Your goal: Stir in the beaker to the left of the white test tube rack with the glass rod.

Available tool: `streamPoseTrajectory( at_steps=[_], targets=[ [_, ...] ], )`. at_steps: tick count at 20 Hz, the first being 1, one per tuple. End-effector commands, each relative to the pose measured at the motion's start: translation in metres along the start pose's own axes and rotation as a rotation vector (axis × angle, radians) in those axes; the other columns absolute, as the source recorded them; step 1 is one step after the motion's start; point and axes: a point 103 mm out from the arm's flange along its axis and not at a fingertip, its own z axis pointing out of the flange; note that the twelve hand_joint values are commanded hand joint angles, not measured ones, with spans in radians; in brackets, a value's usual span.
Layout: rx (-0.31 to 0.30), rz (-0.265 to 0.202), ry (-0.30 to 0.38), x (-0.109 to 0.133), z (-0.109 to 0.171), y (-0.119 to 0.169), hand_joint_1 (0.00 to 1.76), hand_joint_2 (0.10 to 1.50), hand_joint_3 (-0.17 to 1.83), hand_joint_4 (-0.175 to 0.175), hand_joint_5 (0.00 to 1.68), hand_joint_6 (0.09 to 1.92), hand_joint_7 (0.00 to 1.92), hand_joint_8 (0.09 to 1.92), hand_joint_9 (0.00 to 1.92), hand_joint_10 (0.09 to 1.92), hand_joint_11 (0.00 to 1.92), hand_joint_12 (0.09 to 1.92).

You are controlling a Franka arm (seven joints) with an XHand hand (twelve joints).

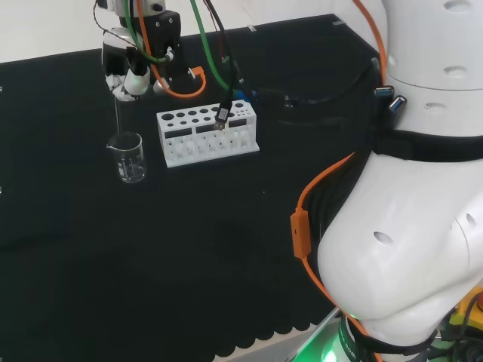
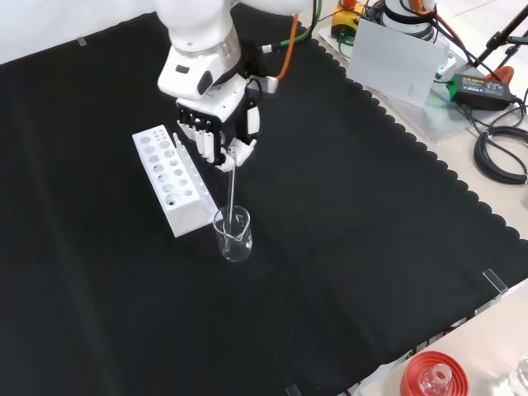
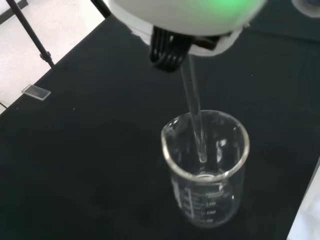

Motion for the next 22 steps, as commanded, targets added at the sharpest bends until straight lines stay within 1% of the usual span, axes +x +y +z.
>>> streamPoseTrajectory(
  at_steps=[1,7,11,16,22],
  targets=[
    [-0.002,0.017,0.012,-0.032,0.001,0.002,1.31,0.59,0.83,-0.175,1.2,0.85,1.25,0.83,1.78,0.31,1.68,0.56],
    [-0.004,0.067,0.023,-0.06,-0.001,-0.02,1.31,0.59,0.83,-0.175,1.2,0.85,1.25,0.83,1.78,0.32,1.68,0.56],
    [0.0,0.086,0.018,-0.063,-0.001,-0.038,1.31,0.59,0.83,-0.175,1.2,0.85,1.25,0.84,1.78,0.32,1.68,0.56],
    [0.003,0.093,0.009,-0.052,-0.002,-0.05,1.31,0.59,0.83,-0.175,1.19,0.85,1.25,0.84,1.78,0.32,1.67,0.56],
    [-0.003,0.056,-0.015,-0.022,-0.006,-0.053,1.31,0.59,0.83,-0.175,1.19,0.85,1.25,0.84,1.78,0.32,1.67,0.56]
  ],
)
